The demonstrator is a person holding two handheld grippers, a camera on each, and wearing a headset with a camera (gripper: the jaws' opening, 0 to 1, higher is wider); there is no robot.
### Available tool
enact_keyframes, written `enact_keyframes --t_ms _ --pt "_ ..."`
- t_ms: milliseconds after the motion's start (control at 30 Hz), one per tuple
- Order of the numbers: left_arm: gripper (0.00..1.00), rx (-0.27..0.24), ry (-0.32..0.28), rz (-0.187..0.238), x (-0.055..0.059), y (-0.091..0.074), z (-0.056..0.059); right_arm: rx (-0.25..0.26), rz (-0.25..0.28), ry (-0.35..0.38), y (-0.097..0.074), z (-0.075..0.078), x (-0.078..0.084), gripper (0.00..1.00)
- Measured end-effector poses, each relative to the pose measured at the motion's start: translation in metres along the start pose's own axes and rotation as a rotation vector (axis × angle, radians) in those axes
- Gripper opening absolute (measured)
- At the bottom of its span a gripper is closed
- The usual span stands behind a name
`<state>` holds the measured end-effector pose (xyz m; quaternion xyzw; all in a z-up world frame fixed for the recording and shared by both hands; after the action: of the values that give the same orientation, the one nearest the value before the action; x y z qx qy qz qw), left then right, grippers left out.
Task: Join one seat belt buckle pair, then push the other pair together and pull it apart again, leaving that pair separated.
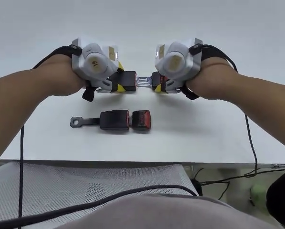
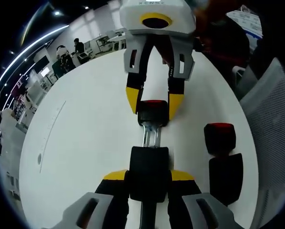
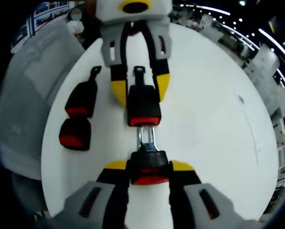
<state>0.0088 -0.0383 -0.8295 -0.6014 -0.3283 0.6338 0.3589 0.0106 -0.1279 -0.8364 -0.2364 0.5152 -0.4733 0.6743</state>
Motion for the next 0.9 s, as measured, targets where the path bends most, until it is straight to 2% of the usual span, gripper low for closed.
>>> enact_keyframes --t_ms 400,500,667,800,867,900 --pt "0.31 0.001 -0.009 0.003 0.000 0.000 -0.001 -0.027 0.050 0.011 0.007 -0.002 -0.017 0.29" --pt "0.31 -0.001 0.000 -0.002 0.000 0.001 0.000 -0.021 0.055 0.006 0.005 -0.001 -0.015 0.29" --pt "0.30 0.004 -0.038 0.013 0.001 0.003 -0.003 -0.024 0.060 0.025 0.007 -0.002 -0.019 0.27" --pt "0.30 0.002 -0.023 0.005 0.001 0.004 -0.001 -0.046 0.065 0.033 0.009 -0.002 -0.023 0.26" --pt "0.30 0.001 0.014 -0.018 0.001 0.007 -0.001 -0.053 0.071 0.027 0.012 -0.007 -0.032 0.25" --pt "0.30 0.004 0.007 -0.017 0.001 0.007 0.000 -0.052 0.071 0.024 0.013 -0.009 -0.035 0.25"
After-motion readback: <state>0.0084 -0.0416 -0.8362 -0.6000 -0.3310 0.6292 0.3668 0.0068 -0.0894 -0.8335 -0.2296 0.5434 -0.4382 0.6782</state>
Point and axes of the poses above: the centre of the closed fingertips' face, and the gripper's own axes: y roughly forward along the fingers, z roughly to its right, x roughly out of its underside, the point moved 2 cm from there along -y, roughly backward along the fingers, and after that the axes turned 14 degrees about x, right-handed, at the moved point
